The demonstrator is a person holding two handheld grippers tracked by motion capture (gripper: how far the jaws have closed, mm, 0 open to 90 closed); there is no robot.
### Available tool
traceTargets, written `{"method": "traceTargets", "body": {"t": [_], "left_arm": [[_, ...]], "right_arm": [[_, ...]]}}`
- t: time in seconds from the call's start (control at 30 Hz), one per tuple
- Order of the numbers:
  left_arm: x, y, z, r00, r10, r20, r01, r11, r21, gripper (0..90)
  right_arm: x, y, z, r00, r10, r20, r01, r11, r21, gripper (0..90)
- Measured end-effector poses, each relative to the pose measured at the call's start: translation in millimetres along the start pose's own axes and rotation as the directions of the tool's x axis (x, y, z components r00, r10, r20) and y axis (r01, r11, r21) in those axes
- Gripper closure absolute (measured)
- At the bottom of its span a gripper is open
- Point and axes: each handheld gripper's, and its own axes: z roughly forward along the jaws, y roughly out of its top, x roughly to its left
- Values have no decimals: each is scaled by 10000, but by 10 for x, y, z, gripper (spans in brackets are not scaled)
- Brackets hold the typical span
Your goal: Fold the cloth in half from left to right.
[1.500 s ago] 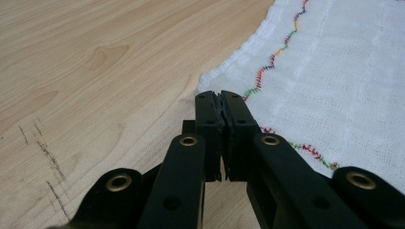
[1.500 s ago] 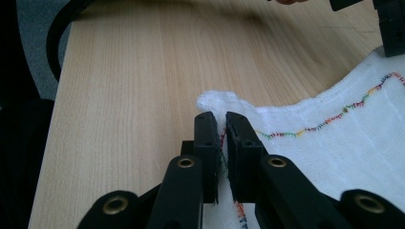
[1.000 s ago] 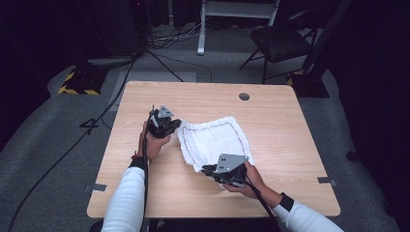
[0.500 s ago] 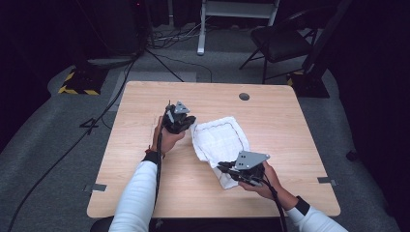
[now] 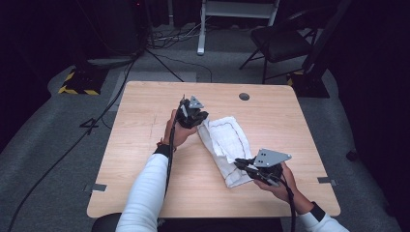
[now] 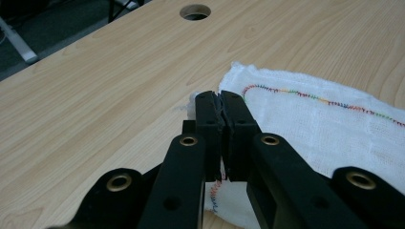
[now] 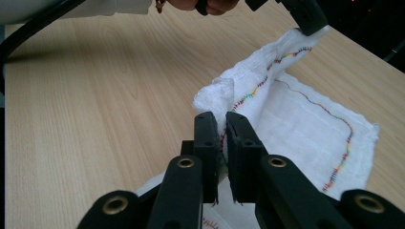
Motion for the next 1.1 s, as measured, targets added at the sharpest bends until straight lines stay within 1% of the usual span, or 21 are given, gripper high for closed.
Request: {"method": "traceTargets", "body": {"t": [0.03,0.13,0.2,0.27,0.47,0.57,0.63,0.73,0.77,0.8,0.87,0.97,1.03,1.07,1.1], "left_arm": [[-12,16,22,9998,-79,162,80,10000,-48,869],[-47,70,88,9996,151,245,-150,9999,-29,870],[-76,97,140,9991,93,412,-95,9999,47,870],[-95,128,185,9985,174,513,-179,9998,87,871],[-173,236,310,9972,273,700,-274,9996,18,873],[-214,265,384,9960,301,839,-303,9995,10,873],[-235,282,435,9958,366,843,-371,9993,52,873],[-265,307,505,9949,387,927,-399,9991,105,873],[-275,313,526,9947,331,978,-345,9993,127,874],[-278,322,549,9940,374,1030,-392,9991,155,874],[-292,335,600,9940,461,994,-491,9984,279,875],[-279,349,669,9947,403,945,-441,9983,386,875],[-273,354,727,9959,328,839,-368,9982,475,875],[-271,358,759,9965,339,762,-376,9981,480,874],[-274,364,790,9968,352,719,-395,9975,585,874]], "right_arm": [[-8,-12,-17,10000,38,51,-38,10000,-1,839],[-39,-65,-75,9995,155,261,-158,9998,116,839],[-42,-79,-91,9993,176,322,-181,9997,161,839],[-51,-108,-128,9988,224,428,-234,9994,241,839],[-86,-207,-225,9965,426,724,-457,9981,418,839],[-118,-262,-269,9946,684,781,-718,9966,415,839],[-128,-307,-293,9935,783,823,-824,9954,486,839],[-129,-330,-303,9932,759,885,-812,9950,583,838],[-127,-339,-306,9929,771,901,-831,9944,649,838],[-127,-346,-310,9926,772,935,-838,9941,689,838],[-130,-365,-316,9921,818,956,-896,9927,808,837],[-142,-404,-308,9905,879,1054,-985,9902,995,836],[-157,-433,-292,9899,939,1060,-1062,9874,1171,835],[-168,-448,-282,9893,957,1102,-1099,9853,1311,834],[-183,-467,-267,9886,971,1151,-1130,9835,1413,833]]}}
